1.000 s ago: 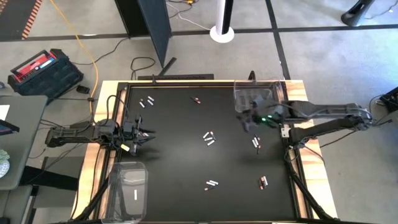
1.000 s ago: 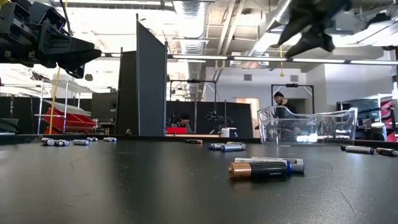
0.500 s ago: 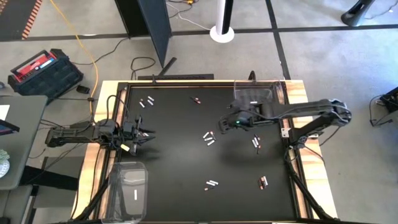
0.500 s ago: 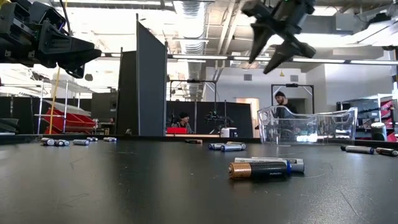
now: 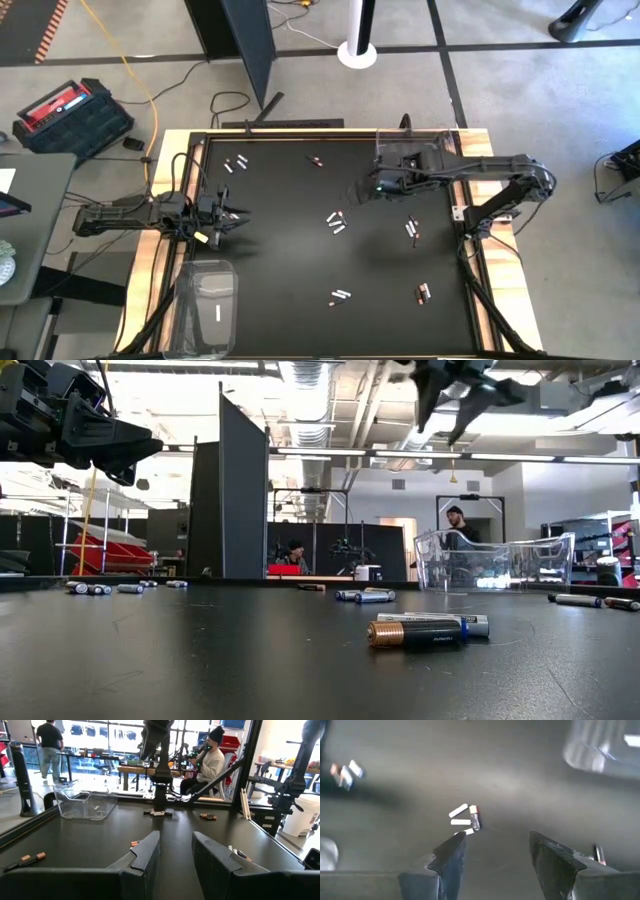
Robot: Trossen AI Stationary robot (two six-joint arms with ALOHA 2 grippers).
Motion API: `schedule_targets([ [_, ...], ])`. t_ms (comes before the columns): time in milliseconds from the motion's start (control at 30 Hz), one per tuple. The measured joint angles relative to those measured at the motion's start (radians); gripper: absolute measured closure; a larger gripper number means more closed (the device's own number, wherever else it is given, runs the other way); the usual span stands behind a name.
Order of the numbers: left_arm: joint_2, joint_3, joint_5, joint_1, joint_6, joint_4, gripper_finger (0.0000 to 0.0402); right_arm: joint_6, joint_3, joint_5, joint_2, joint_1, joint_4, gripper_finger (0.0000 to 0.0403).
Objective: Sort batteries
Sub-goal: Adjust the right transparent bin
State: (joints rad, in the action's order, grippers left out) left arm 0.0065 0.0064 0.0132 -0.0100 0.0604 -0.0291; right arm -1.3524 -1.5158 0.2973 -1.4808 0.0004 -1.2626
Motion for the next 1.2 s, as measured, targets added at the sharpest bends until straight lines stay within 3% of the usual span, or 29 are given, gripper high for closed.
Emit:
schedule_targets([
  [200, 0.000, 0.000, 0.000, 0.000, 0.000, 0.000, 0.0290, -0.170, 0.000, -0.114, 0.007, -0.044, -0.166, 0.0168],
  [400, 0.000, 0.000, 0.000, 0.000, 0.000, 0.000, 0.0290, -0.158, 0.000, -0.169, 0.003, -0.126, -0.262, 0.0168],
  [667, 0.000, 0.000, 0.000, 0.000, 0.000, 0.000, 0.0290, 0.144, 0.000, -0.185, 0.002, -0.284, -0.264, 0.0168],
  [933, 0.000, 0.000, 0.000, 0.000, 0.000, 0.000, 0.0290, 0.597, 0.000, -0.186, 0.002, -0.465, -0.275, 0.0168],
  [1200, 0.000, 0.000, 0.000, 0.000, 0.000, 0.000, 0.0290, 0.937, 0.047, -0.186, 0.003, -0.630, -0.267, 0.0168],
])
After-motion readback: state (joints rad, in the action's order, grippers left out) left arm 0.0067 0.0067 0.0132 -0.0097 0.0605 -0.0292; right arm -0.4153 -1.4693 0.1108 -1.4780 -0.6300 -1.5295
